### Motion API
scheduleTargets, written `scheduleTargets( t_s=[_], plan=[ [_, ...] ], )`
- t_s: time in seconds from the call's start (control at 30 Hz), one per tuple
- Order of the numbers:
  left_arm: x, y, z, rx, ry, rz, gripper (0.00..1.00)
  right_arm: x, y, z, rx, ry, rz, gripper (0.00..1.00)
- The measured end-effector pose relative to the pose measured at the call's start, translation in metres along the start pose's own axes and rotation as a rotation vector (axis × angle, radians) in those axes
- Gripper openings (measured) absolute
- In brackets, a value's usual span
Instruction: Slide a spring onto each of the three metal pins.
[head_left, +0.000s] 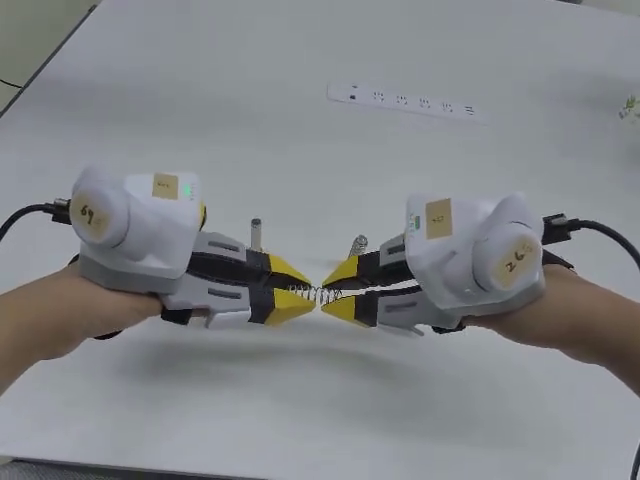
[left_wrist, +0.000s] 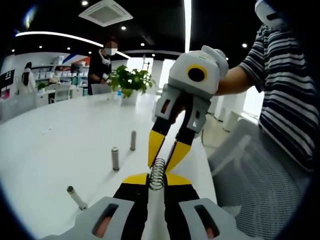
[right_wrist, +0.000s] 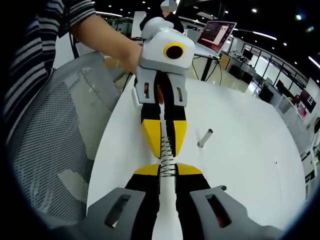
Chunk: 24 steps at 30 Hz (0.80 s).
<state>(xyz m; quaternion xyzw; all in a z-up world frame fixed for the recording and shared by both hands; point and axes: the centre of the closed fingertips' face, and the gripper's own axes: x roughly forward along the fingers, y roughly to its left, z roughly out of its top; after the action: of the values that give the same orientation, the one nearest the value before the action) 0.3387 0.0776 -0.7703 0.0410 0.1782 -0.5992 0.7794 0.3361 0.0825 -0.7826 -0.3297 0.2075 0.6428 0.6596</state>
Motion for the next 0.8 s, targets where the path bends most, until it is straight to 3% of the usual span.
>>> scheduleTargets(
  t_s=[0.57,0.67,0.8],
  plan=[
    [-0.001,-0.003,-0.001,-0.001,0.004,-0.019,0.02,0.001,0.001,0.000,0.044,-0.017,0.004,0.09],
    [-0.002,-0.003,-0.002,-0.006,0.006,-0.019,0.02,0.003,0.003,-0.010,0.058,0.010,0.013,0.11],
    [-0.004,-0.003,-0.001,-0.009,0.006,-0.019,0.02,0.002,0.004,-0.014,0.056,0.005,0.002,0.09]
  ],
)
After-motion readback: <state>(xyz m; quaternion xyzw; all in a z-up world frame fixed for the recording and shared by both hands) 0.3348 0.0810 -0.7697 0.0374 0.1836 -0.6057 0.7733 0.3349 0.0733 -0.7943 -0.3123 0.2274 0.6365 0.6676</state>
